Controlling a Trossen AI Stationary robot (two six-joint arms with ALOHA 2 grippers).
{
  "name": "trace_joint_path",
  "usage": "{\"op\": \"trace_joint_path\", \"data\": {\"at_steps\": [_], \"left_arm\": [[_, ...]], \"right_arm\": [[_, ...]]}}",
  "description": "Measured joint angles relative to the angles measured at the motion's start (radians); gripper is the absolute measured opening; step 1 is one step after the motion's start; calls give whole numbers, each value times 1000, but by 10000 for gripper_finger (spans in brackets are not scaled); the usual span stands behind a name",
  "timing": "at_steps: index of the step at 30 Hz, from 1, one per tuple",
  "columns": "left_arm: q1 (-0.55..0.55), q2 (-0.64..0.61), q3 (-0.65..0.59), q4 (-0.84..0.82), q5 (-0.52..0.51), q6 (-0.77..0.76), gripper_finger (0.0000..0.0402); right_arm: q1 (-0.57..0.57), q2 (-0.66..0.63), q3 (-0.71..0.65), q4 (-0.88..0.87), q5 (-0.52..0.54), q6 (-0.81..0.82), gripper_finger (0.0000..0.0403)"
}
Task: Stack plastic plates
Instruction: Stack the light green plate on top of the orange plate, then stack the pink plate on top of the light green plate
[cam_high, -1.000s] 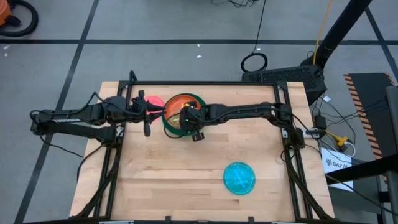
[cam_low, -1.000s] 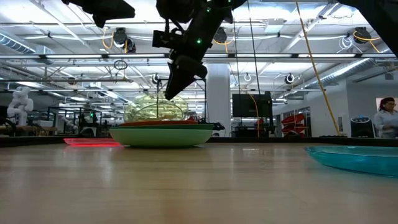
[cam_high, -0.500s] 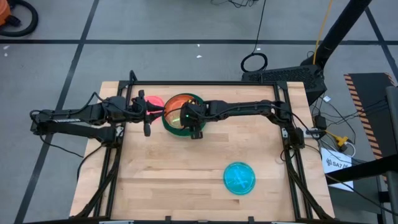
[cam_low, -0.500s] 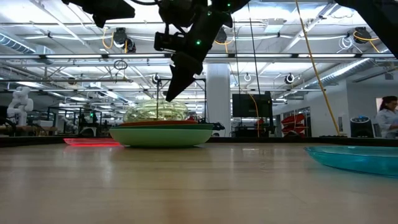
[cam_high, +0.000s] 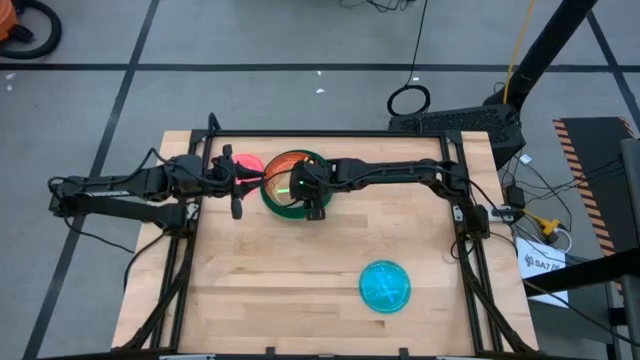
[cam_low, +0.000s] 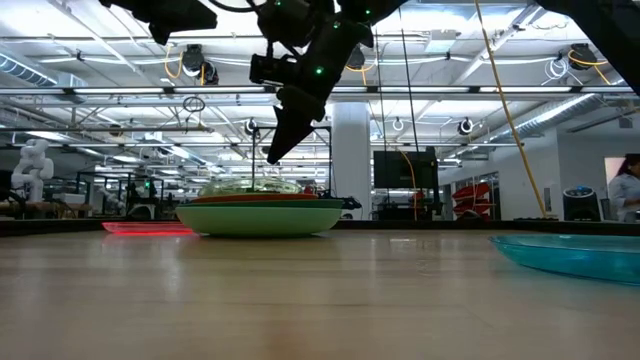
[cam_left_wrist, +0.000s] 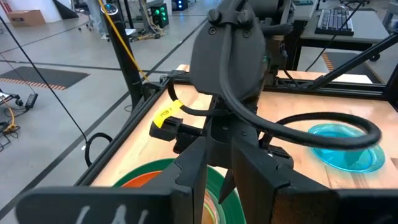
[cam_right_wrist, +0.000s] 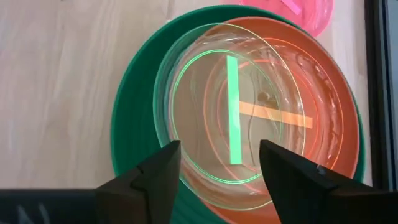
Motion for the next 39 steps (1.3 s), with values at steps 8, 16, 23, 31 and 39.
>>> {"op": "trace_joint_path", "data": {"at_steps": [8,16,23,31,39], "left_arm": [[0,0,0,-23,0,-10,83],[0,0,0,-23,1,-20,83],[0,0,0,-25,0,-22,83],[0,0,0,-23,0,-21,83],[0,0,0,-44,0,-27,83]], "right_arm": [[-8,0,-1,94,-448,0,204],[-18,50,-2,58,-508,9,91],[-61,101,-2,71,-459,3,5],[-95,105,-1,159,-357,42,10],[-64,62,-1,63,-406,64,1]]}}
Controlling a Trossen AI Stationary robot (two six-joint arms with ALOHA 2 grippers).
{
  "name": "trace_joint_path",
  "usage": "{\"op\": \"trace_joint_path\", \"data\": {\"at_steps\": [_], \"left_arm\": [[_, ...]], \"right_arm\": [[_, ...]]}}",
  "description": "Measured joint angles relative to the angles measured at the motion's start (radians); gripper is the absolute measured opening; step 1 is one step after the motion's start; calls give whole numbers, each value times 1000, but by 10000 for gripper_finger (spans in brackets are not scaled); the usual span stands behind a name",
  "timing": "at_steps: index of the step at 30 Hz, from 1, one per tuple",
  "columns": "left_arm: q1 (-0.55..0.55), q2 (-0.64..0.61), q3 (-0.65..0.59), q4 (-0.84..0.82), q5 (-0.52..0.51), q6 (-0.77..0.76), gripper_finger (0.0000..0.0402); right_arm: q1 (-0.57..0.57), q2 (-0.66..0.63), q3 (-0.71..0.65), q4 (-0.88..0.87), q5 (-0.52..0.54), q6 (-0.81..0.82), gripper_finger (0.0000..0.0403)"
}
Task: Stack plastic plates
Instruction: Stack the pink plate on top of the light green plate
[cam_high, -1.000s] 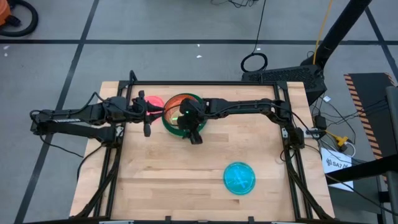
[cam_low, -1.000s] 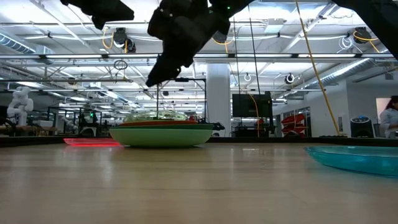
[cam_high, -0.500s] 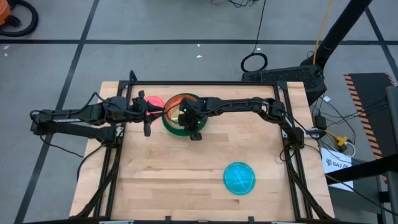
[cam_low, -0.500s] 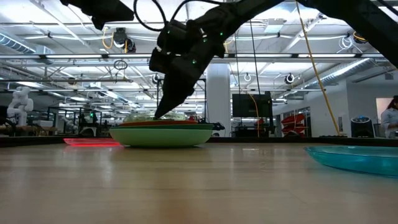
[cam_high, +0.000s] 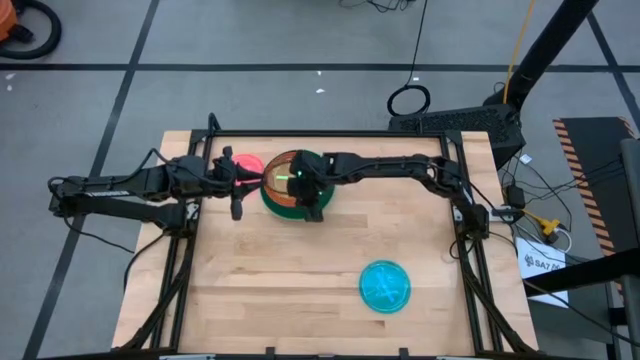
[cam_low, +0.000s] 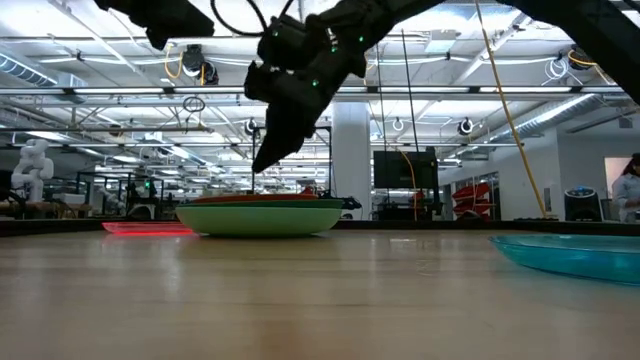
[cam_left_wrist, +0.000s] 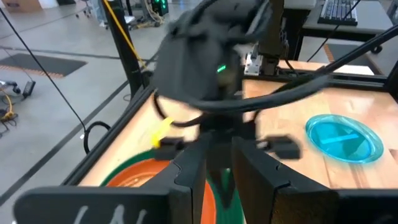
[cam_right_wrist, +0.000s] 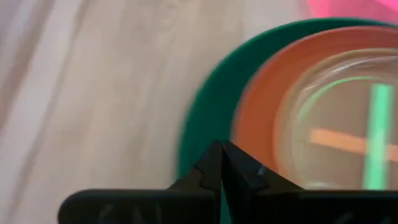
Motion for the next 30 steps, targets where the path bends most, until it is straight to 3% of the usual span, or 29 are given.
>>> {"op": "trace_joint_path", "data": {"at_steps": [10,13,19,22,30], "left_arm": [[0,0,0,-48,0,-100,83],[0,0,0,-66,0,-137,83],[-8,19,-15,-115,-11,-319,83],[-21,57,-23,-130,-47,-387,83],[-34,159,-5,-163,-51,-514,83]], "right_arm": [[95,-55,0,-212,5,-5,1],[128,-70,0,-280,49,-7,1],[180,-124,-15,-382,105,-80,0],[185,-180,-89,-340,103,-134,0],[117,-439,-430,-24,110,-201,0]]}}
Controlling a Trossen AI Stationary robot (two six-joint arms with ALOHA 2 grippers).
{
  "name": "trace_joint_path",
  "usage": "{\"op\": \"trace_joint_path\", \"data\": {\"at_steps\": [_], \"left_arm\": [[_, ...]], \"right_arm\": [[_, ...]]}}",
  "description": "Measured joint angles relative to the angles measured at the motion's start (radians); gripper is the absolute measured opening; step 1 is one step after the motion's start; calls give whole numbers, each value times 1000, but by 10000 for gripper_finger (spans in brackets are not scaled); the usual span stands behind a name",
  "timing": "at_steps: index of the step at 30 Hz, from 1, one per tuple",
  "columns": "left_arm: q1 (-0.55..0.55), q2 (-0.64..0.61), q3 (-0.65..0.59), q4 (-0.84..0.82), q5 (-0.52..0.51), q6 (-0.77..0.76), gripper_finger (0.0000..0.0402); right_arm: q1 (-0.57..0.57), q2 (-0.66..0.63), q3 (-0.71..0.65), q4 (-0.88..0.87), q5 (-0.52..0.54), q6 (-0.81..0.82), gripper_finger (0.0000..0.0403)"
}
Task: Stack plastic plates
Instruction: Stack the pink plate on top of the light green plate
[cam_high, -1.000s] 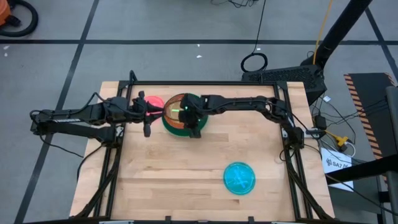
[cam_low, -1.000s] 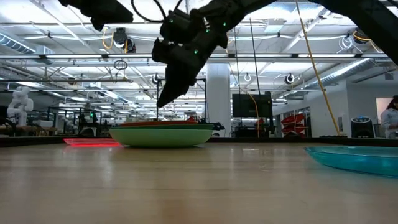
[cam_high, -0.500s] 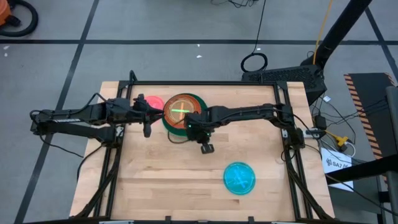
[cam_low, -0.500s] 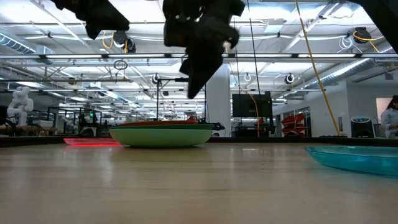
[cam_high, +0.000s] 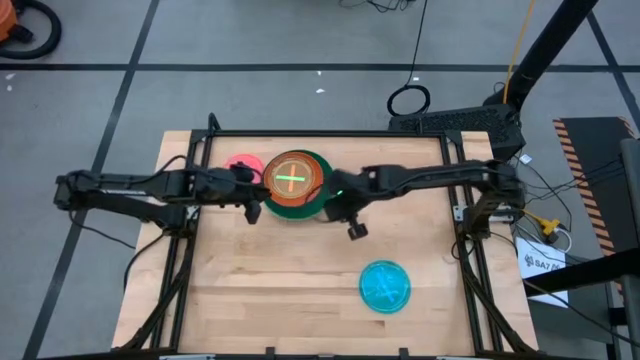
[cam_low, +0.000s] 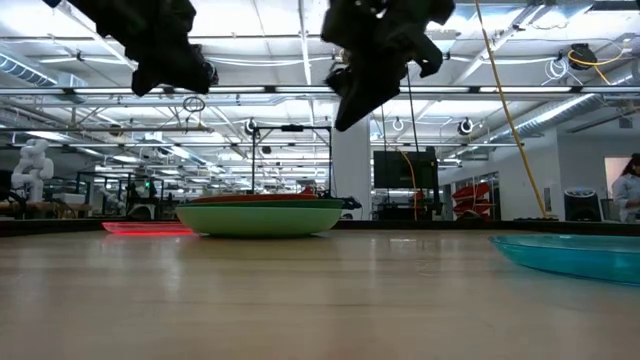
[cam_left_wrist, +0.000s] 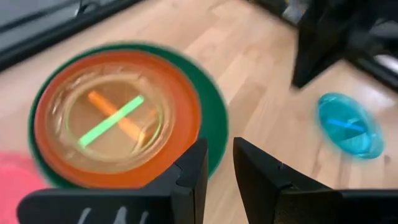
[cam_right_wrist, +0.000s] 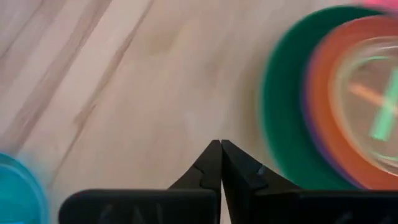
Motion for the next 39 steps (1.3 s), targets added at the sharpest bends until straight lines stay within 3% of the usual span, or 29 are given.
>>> {"op": "trace_joint_path", "data": {"at_steps": [6,11,15,24,29,39], "left_arm": [[48,146,216,-302,0,2,83],[131,334,478,-701,-26,257,83],[199,454,535,-973,-30,471,83],[331,522,355,-814,-18,690,83],[395,521,240,-672,-17,700,83],[448,521,42,-537,2,696,83]], "right_arm": [[-72,-215,-185,205,-5,0,0],[-107,-348,-328,413,-7,18,0],[-110,-404,-398,466,-8,43,0],[-109,-413,-426,455,-8,53,0],[-109,-412,-426,445,-8,50,0],[-109,-412,-426,447,-8,19,0]]}}
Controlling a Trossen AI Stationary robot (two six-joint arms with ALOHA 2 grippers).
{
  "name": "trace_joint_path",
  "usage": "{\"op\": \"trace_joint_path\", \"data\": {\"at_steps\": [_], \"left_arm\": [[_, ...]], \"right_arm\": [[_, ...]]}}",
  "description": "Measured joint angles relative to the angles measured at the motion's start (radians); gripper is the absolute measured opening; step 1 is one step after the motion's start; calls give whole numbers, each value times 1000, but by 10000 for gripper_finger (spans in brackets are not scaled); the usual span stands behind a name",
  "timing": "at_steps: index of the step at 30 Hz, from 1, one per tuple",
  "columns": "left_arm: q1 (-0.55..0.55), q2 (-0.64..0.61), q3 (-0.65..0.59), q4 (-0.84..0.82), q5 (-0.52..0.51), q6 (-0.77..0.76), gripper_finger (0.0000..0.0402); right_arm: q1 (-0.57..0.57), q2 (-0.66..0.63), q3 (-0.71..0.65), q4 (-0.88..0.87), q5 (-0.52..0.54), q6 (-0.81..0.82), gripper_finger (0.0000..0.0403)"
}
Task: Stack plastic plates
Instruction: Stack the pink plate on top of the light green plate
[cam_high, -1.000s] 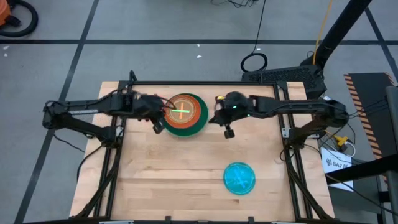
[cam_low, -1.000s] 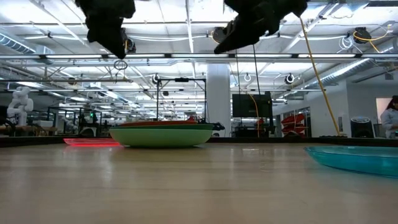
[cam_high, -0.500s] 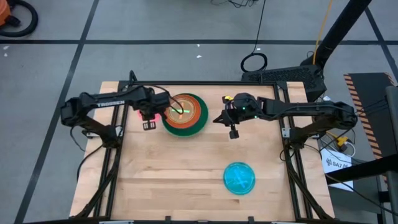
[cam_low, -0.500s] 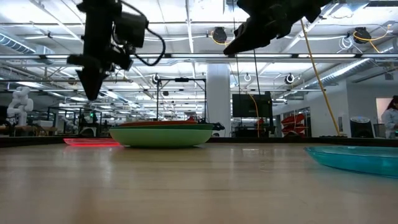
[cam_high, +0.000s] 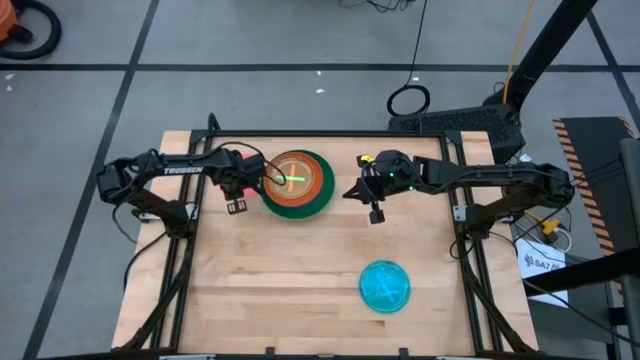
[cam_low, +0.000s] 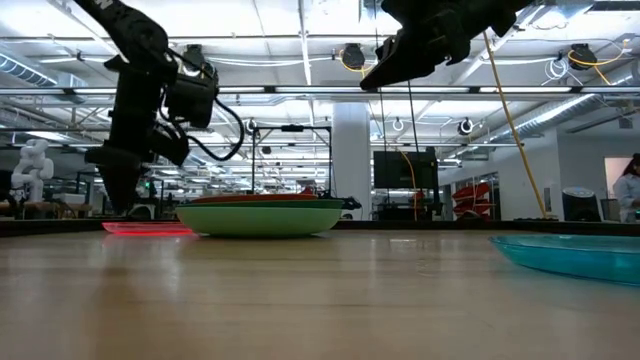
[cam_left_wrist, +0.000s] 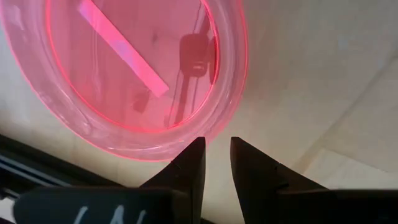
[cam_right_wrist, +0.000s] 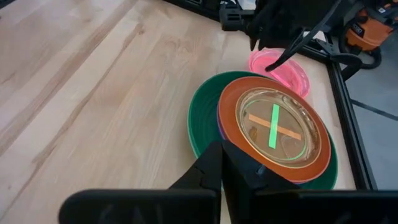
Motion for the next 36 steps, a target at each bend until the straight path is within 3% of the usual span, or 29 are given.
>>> {"op": "trace_joint_path", "data": {"at_steps": [16,21,28,36], "left_arm": [[-2,0,-26,104,12,134,84],[-2,0,-26,106,54,136,84],[-1,0,-26,90,-1,84,88],[2,0,-26,91,26,117,86]], "right_arm": [[-18,0,0,0,0,16,0],[-18,0,0,-1,0,16,0],[-18,0,0,-1,0,14,0],[-18,0,1,-1,0,11,0]]}}
